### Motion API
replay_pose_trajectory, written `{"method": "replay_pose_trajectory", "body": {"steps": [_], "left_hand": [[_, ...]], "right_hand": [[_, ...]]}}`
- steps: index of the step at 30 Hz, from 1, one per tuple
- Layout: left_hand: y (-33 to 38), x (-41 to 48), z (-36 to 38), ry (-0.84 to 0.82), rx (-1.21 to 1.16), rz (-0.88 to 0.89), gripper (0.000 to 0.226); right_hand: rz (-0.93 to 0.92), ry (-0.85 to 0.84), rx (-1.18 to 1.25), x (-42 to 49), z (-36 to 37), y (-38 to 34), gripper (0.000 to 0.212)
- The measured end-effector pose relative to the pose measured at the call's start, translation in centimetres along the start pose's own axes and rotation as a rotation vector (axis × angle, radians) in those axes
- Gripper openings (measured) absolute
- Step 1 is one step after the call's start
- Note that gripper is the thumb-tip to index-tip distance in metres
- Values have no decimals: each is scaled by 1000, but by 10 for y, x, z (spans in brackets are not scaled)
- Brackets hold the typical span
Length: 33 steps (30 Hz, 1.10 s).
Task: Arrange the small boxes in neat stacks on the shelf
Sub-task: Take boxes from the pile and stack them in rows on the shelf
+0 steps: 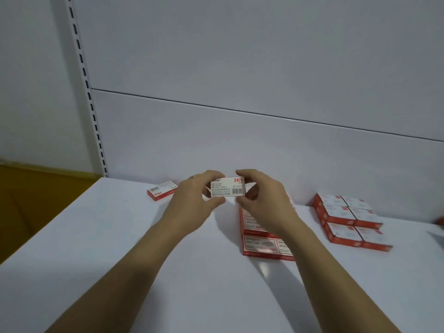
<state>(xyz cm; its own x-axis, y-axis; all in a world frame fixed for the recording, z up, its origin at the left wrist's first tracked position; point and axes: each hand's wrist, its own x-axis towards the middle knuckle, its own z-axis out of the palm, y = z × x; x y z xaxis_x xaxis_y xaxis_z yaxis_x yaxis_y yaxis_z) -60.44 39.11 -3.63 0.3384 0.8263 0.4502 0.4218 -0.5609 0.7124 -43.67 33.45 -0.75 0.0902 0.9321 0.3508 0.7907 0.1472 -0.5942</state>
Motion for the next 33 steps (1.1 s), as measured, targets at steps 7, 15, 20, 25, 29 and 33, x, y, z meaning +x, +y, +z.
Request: {"method": "replay_pose_trajectory", "body": {"steps": [7, 15, 20, 25, 29, 33], "left_hand": [[-7, -12, 7, -11, -53, -16, 39], [-11, -12, 1, -75, -145, -7, 40], [-6, -17, 9, -70, -135, 15, 40], [1, -25, 9, -28, -55, 221, 47], [0, -21, 4, -38, -7, 207, 44], [6, -21, -1, -118, -195, -1, 40]], "right_hand": [[81, 50, 128, -6, 9, 9, 51], [133, 85, 188, -17, 19, 12, 53], [190, 59, 220, -26, 22, 4, 73], [211, 27, 203, -33, 27, -10, 82], [280, -113, 608, -34, 20, -10, 46], [359, -143, 1096, -34, 17, -10, 24]]}}
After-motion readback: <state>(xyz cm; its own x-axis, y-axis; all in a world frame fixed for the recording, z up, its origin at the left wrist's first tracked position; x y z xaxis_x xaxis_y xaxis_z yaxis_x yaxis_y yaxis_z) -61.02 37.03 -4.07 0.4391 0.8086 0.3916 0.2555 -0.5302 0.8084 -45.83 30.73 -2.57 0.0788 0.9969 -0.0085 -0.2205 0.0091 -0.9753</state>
